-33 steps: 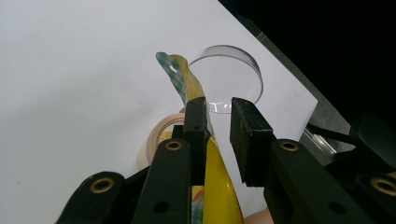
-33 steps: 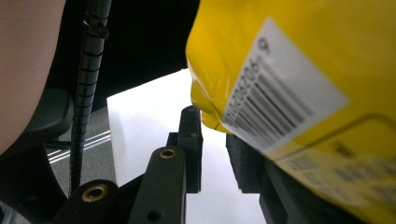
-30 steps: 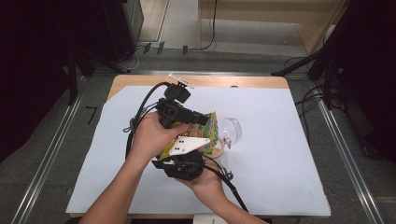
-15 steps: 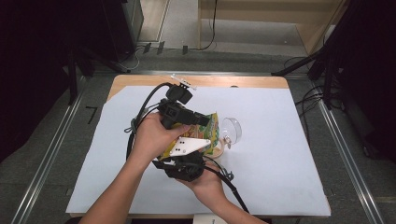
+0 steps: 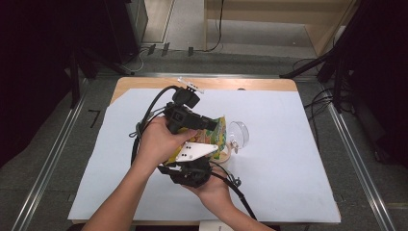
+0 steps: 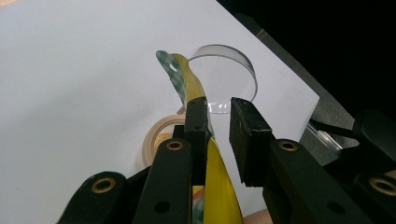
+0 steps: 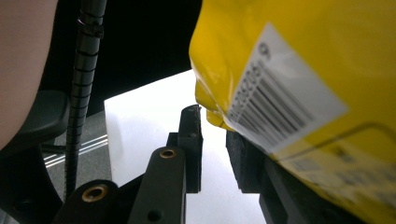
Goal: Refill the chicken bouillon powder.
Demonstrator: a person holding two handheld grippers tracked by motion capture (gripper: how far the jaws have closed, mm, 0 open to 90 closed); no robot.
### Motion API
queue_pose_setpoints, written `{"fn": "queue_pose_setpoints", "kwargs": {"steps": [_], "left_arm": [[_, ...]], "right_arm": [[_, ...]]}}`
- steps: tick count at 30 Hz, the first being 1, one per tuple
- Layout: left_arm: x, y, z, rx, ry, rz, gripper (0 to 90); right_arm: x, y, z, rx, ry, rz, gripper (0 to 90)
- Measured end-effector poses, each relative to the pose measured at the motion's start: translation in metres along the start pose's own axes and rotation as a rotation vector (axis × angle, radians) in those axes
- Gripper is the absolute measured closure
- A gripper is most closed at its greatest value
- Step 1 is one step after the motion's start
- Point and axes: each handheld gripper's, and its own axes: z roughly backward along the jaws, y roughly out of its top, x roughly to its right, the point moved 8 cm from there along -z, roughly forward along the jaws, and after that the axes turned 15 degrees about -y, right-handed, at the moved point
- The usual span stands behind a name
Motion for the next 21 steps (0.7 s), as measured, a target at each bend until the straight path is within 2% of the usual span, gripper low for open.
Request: {"fn": "queue_pose_setpoints", "kwargs": {"steps": [21], "left_arm": [[-0.0054, 0.0, 0.0015, 0.004, -0.019, 0.034, 75.4]], "right_arm": [[-0.0008, 0.0023, 0.0001, -0.041, 0.016, -0.015, 75.9]]}}
